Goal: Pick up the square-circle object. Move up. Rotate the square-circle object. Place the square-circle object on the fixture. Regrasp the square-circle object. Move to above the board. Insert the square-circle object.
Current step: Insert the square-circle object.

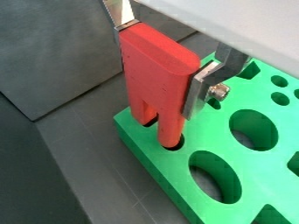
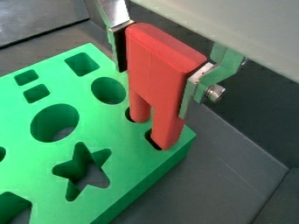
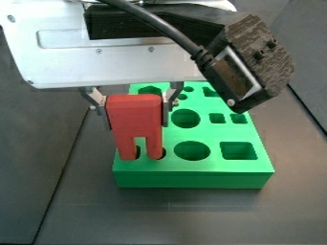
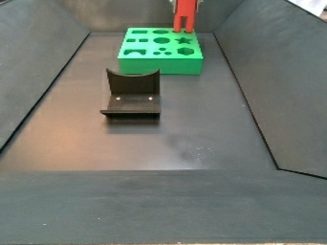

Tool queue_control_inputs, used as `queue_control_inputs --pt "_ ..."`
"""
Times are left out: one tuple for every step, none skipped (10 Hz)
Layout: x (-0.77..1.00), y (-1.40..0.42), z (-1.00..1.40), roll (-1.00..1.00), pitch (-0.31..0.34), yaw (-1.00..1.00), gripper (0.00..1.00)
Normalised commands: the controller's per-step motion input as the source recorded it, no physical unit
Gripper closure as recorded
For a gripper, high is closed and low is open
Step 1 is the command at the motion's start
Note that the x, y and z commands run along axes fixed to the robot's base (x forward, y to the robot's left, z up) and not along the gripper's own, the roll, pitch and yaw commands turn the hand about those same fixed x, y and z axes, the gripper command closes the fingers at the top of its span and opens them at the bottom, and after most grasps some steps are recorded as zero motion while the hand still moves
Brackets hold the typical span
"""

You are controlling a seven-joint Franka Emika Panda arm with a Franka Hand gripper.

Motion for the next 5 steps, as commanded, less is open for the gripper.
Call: queue_control_inputs --pt "0.11 0.0 -0.13 0.08 0.023 0.0 1.0" --pt "0.05 0.0 -0.16 0.05 0.0 -0.02 1.0" --pt "0.03 0.0 -0.25 0.02 0.0 -0.02 1.0" --pt "0.06 0.0 -0.27 0.01 0.0 -0.02 1.0" --pt "0.05 -0.03 -0.33 0.02 -0.01 -0.03 1.0"
